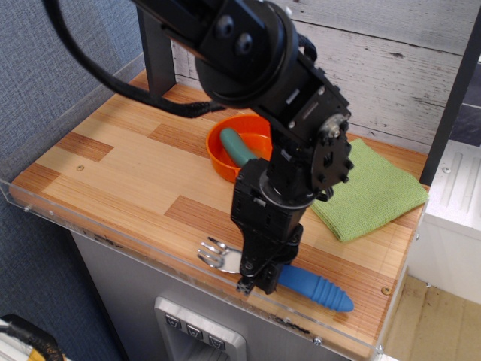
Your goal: Place the blue fork on the front right edge of the table
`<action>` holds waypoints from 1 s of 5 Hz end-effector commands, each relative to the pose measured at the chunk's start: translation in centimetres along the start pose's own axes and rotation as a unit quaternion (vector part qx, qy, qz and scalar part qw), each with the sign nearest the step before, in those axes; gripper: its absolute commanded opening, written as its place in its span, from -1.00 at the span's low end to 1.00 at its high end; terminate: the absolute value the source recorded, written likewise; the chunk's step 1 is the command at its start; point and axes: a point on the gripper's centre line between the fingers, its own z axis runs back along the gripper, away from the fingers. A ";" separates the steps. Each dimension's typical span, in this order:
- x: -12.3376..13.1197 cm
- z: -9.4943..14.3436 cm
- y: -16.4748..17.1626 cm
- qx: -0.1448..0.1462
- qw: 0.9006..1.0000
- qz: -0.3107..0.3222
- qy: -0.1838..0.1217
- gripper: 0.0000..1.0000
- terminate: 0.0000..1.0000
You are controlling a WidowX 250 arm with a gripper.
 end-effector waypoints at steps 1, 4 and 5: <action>-0.6 -0.3 -0.9 -0.017 1.000 -0.001 0.002 -1.00 -1.00; -0.4 0.2 -1.0 -0.027 0.998 -0.034 0.055 1.00 -1.00; -0.2 0.9 -1.2 -0.042 0.995 -0.060 0.069 1.00 -1.00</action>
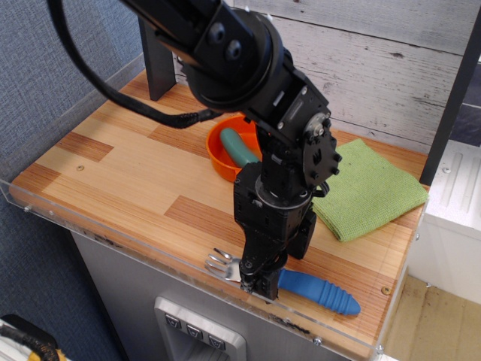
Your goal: Place the blue fork on the front right edge of the table
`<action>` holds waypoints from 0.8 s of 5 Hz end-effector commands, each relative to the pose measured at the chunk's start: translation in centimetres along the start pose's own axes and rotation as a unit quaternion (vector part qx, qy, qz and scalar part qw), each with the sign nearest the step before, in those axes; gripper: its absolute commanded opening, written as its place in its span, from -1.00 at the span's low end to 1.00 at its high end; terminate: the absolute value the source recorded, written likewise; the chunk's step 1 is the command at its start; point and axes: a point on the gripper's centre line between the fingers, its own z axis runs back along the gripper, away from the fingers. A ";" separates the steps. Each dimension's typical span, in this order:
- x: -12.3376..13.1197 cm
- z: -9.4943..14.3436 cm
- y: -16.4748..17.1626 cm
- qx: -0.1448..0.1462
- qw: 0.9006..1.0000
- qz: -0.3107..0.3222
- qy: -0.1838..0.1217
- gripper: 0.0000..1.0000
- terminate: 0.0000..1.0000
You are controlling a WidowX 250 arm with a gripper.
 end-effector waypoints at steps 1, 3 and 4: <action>0.1 3.3 -0.8 -0.047 0.998 -0.036 0.015 1.00 -1.00; 0.9 5.4 -1.7 -0.025 0.988 -0.153 0.002 1.00 -1.00; 1.6 6.4 -2.2 -0.022 0.960 -0.276 -0.039 1.00 -1.00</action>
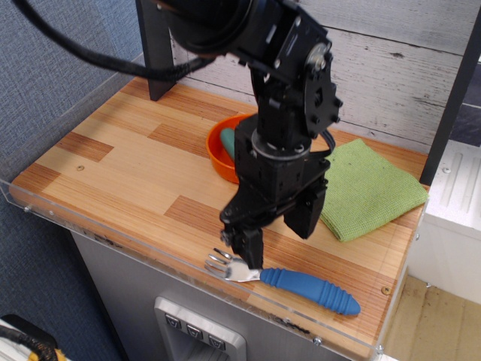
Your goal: Place the blue fork on the front right edge of the table
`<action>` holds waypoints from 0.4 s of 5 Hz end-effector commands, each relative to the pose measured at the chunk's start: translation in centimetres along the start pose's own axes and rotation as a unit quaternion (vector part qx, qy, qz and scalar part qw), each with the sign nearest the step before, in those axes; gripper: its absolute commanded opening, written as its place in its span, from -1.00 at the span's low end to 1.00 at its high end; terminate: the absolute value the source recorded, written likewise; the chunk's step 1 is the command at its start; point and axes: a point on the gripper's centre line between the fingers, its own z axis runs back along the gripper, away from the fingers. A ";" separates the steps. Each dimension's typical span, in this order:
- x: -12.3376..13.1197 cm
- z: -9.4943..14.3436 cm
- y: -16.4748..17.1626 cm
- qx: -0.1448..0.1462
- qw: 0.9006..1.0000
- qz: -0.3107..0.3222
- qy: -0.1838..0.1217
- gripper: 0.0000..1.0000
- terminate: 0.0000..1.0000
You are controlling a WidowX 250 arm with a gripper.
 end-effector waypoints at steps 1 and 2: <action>1.6 3.6 -1.2 -0.035 0.966 -0.236 -0.102 1.00 -1.00; 2.1 4.4 -0.6 -0.102 0.928 -0.347 -0.093 1.00 -1.00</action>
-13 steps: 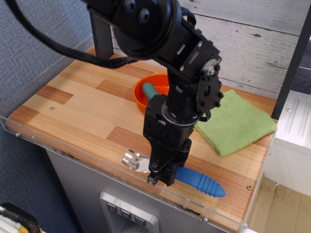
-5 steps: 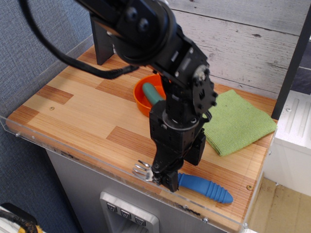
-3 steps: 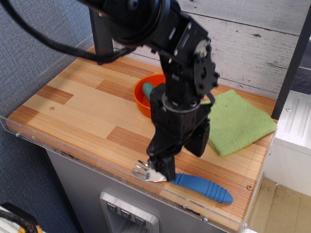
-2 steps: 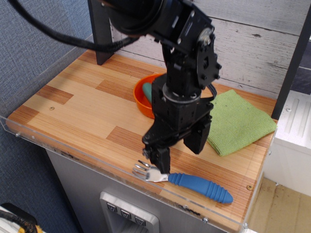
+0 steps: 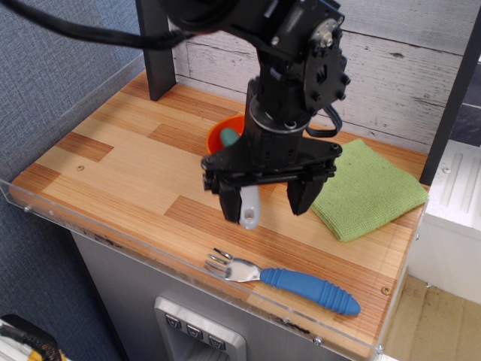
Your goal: Place the blue fork on the front right edge of the table
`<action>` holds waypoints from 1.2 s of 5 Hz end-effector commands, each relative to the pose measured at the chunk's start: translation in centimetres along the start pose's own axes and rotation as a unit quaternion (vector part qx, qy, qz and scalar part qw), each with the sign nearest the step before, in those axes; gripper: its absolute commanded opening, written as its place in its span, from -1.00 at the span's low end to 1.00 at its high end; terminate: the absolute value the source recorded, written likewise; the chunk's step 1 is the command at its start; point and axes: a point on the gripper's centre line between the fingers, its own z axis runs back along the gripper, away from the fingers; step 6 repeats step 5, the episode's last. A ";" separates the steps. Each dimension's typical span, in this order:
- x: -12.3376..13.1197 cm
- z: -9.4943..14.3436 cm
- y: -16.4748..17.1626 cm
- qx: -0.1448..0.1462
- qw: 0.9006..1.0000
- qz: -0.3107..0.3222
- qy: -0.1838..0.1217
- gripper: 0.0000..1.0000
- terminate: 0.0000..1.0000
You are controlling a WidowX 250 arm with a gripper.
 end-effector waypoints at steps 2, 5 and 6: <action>1.0 4.3 2.7 -0.073 0.956 -0.285 -0.007 1.00 -1.00; -4.0 9.4 2.7 -0.111 0.939 -0.324 -0.023 1.00 1.00; -4.0 9.4 2.7 -0.111 0.939 -0.324 -0.023 1.00 1.00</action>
